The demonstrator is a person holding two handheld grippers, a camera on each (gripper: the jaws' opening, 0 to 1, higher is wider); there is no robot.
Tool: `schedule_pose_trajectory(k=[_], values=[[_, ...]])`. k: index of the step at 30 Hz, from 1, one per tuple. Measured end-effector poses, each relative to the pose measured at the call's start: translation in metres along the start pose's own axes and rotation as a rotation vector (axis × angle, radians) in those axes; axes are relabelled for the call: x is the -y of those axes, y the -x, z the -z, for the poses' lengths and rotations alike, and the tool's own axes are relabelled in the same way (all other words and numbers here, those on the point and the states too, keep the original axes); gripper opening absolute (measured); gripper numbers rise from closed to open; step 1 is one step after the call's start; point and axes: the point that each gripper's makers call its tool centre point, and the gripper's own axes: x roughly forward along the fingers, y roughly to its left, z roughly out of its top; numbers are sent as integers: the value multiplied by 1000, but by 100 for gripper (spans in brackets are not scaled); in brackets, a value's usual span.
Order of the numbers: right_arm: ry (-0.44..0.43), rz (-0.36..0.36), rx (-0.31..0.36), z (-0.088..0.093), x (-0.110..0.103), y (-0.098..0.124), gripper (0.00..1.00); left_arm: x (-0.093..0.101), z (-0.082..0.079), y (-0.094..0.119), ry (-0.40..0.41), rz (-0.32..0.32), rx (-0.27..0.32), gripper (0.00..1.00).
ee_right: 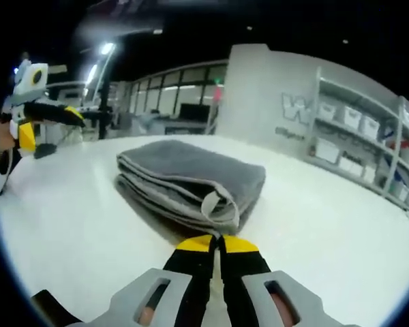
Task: Open the folded towel by lifting each exposed corner and separating the folded layers until the towel lies flat within the target outline without major curled edges
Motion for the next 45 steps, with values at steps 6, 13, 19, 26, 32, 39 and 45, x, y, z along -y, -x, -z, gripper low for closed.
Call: schedule_pose_trajectory(k=[6, 13, 19, 26, 32, 39, 45], values=[[-3, -1, 1, 0, 0, 0, 0, 3, 10, -19, -3, 30, -42, 67], [-11, -3, 0, 0, 0, 0, 0, -2, 11, -42, 2, 50, -32, 59], [13, 1, -7, 2, 0, 0, 0, -15, 19, -53, 0, 23, -41, 58], [24, 4, -15, 4, 0, -1, 0, -22, 31, -68, 13, 37, -84, 42], [43, 10, -15, 1, 0, -1, 0, -27, 40, -81, 38, 38, -89, 41], [53, 13, -25, 3, -1, -2, 0, -32, 44, -87, 18, -14, -110, 37], [52, 13, -20, 2, 0, -1, 0, -26, 43, -91, 25, -6, -101, 36]])
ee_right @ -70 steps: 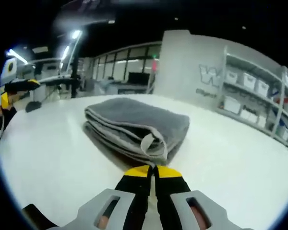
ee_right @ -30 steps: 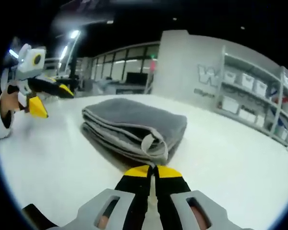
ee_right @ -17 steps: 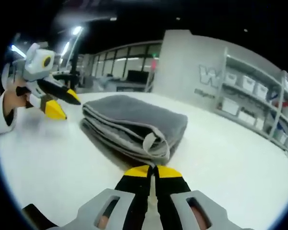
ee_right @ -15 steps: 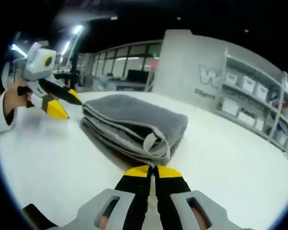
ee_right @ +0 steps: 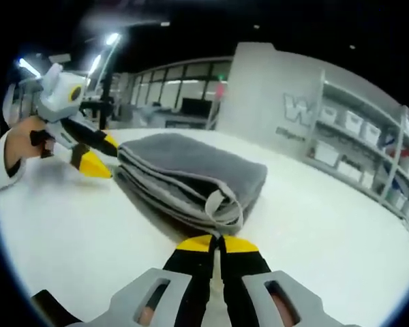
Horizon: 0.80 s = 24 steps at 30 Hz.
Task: Open the folded towel by lifting each exposed corner and separating the folded layers until the towel lies flat within the target outline without major curled edges
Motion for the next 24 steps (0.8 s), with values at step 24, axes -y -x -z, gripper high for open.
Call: schedule_pose_trajectory(k=[24], values=[[-23, -12, -3, 2, -2, 1, 0, 2, 0, -12, -91, -11, 37, 26]])
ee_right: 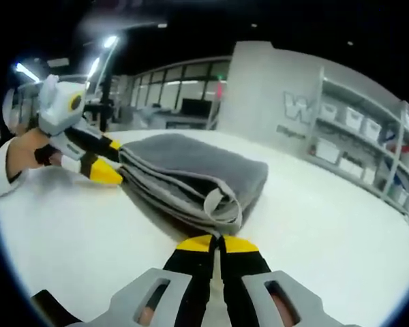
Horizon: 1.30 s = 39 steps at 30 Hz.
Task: Open the folded towel by lifting each exposed corner and separating the folded layers until the towel lies flat within the target outline without major curled edges
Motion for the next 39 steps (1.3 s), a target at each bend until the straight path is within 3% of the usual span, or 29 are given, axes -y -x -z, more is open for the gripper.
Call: schedule_pose_trajectory(k=[6, 10, 15, 31, 36, 39], values=[[6, -3, -3, 0, -1, 0, 0, -1, 0, -3, 71, 8, 2, 17], [14, -5, -7, 1, -3, 0, 0, -1, 0, -3, 45, -1, 1, 9], [11, -12, -8, 1, -4, 1, 0, -2, 0, -1, 74, 0, 2, 8], [37, -18, -42, 1, -14, 10, 0, 3, -1, 8, 26, 20, -8, 7], [7, -18, -66, 3, -15, 14, 0, 8, -4, 16, 51, 43, -12, 7], [-20, -36, -55, -2, -18, 18, 0, 11, -4, 21, 14, 38, -30, 7]])
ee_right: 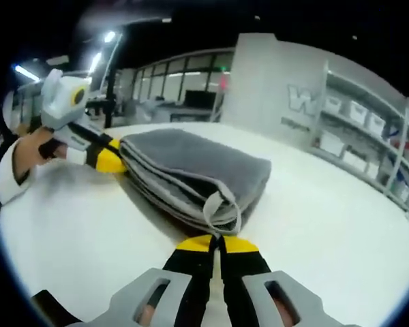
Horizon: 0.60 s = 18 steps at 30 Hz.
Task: Open the folded towel by lifting each exposed corner and separating the folded layers until the towel lies flat within the target outline without major curled edges
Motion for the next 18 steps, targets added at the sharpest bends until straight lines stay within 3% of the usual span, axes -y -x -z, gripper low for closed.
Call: schedule_pose_trajectory(k=[9, 12, 18], values=[[-16, -18, -25, 0, -9, 6, 0, 6, 3, 12, -18, 4, -28, 7], [-21, -37, -34, -1, -15, 9, 0, 7, 7, 15, -92, -5, -49, 8], [-1, -61, -63, 1, -25, 15, 0, 6, 9, 21, -61, -7, -52, 7]])
